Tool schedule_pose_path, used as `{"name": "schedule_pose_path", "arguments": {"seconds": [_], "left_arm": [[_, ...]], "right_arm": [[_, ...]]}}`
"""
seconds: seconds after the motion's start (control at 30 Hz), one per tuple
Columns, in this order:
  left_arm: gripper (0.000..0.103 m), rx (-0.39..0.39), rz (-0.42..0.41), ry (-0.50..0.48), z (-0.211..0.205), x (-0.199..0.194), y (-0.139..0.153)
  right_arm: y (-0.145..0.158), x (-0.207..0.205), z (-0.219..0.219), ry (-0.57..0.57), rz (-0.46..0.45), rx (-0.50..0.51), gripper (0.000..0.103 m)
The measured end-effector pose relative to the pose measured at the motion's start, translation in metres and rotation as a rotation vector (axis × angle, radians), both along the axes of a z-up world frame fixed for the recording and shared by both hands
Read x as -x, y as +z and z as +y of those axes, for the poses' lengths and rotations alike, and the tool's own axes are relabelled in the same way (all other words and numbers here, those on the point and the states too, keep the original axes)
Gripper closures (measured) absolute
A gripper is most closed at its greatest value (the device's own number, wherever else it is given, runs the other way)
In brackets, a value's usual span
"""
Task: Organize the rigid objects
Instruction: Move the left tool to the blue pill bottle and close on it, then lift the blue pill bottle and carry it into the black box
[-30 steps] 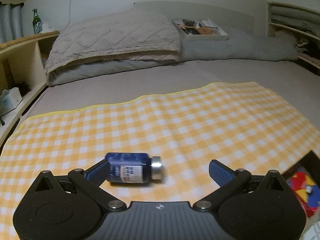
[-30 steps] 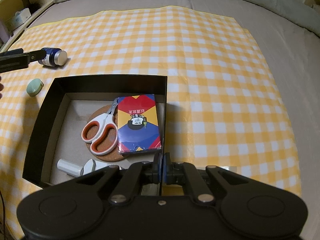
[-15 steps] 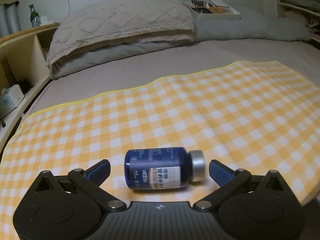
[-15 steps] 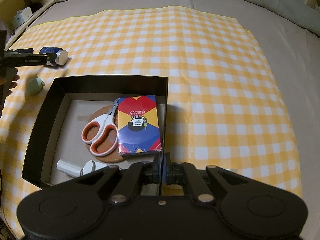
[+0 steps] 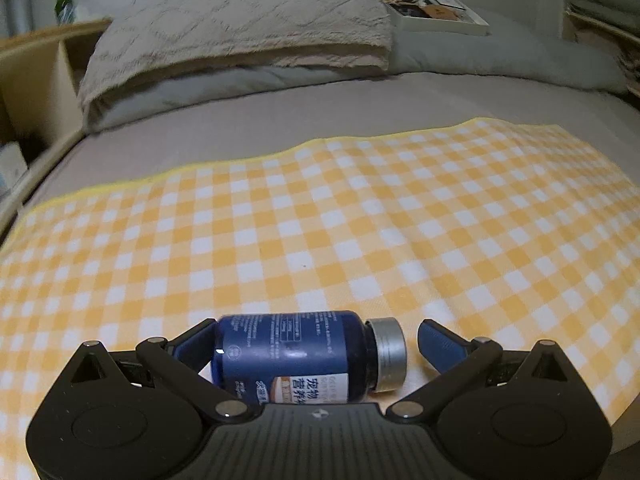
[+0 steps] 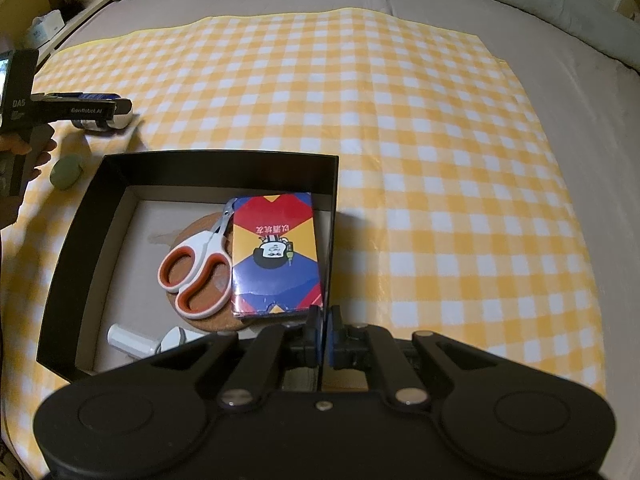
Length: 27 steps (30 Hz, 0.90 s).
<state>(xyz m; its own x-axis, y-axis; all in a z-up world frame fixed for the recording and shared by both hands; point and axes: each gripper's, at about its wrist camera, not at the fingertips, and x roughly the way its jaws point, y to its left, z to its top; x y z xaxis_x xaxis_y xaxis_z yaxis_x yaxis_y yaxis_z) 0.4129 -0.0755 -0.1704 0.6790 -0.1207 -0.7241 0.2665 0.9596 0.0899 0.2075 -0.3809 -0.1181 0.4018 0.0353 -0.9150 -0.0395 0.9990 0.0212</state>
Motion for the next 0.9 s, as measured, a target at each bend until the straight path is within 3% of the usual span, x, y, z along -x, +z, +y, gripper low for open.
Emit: {"name": "schedule_pose_path", "arguments": {"seconds": [0.1, 0.2, 0.43, 0.9], "left_arm": [[0.001, 0.014, 0.021, 0.025, 0.002, 0.000, -0.001], [0.011, -0.006, 0.019, 0.039, 0.003, 0.002, 0.001], [0.011, -0.003, 0.036, 0.051, 0.005, 0.010, 0.009], [0.011, 0.165, 0.111, -0.070, -0.029, 0.082, 0.064]], "right_arm": [[0.000, -0.001, 0.000, 0.003, 0.000, 0.003, 0.099], [0.000, -0.001, 0.000, 0.003, 0.000, 0.002, 0.099], [-0.001, 0.000, 0.001, 0.007, 0.000, 0.009, 0.099], [-0.002, -0.001, 0.003, 0.013, 0.001, 0.026, 0.099]]}}
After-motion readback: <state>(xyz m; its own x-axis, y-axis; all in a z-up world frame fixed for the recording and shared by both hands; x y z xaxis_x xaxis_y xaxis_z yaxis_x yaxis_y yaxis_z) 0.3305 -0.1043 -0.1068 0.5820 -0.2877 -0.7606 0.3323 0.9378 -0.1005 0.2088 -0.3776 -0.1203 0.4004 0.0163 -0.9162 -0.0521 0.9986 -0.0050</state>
